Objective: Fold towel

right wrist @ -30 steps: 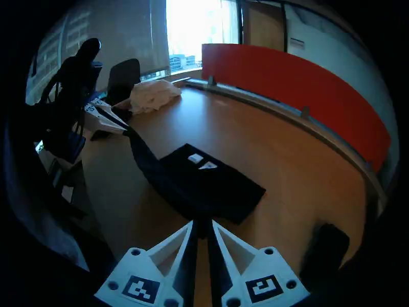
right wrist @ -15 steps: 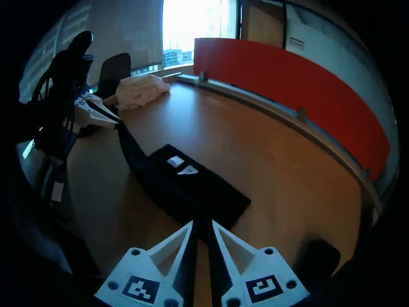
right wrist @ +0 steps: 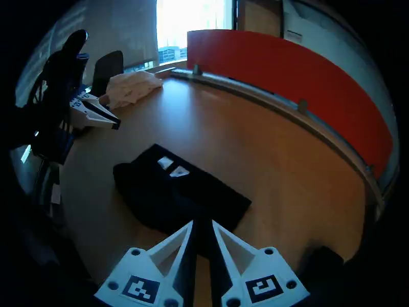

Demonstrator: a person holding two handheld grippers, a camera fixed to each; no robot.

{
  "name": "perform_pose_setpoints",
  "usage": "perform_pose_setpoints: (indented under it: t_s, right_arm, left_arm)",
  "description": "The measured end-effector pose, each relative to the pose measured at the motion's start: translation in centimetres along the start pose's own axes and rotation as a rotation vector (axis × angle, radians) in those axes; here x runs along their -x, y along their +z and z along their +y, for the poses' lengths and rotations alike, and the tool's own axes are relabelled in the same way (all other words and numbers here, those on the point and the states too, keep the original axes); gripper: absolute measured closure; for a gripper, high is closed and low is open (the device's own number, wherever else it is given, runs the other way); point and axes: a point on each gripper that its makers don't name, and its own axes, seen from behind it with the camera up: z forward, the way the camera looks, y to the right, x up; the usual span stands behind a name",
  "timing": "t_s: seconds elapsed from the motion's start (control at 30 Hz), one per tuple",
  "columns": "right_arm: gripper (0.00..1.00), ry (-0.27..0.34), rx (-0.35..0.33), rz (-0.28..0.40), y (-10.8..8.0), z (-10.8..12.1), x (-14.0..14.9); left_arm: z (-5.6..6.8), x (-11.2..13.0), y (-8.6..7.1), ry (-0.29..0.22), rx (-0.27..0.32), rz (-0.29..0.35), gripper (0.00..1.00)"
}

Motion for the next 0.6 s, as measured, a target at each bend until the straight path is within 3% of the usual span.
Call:
perform_pose_setpoints:
  t_s: [0.27, 0.4, 0.6]
  right_arm:
    - [0.89, 0.007, -0.003, -0.007, 0.3, 0.1, 0.3]
    - [0.89, 0.007, -0.005, -0.007, 0.2, 0.0, 0.4]
    - [0.89, 0.004, -0.008, -0.015, 0.1, 0.0, 0.7]
  left_arm:
    - [0.2, 1.8, 1.2, 0.011, 0.008, -0.046, 0.86]
    - [0.5, 2.5, 2.3, 0.027, 0.019, -0.060, 0.63]
    - [0.7, 3.2, 4.0, 0.029, 0.036, -0.072, 0.43]
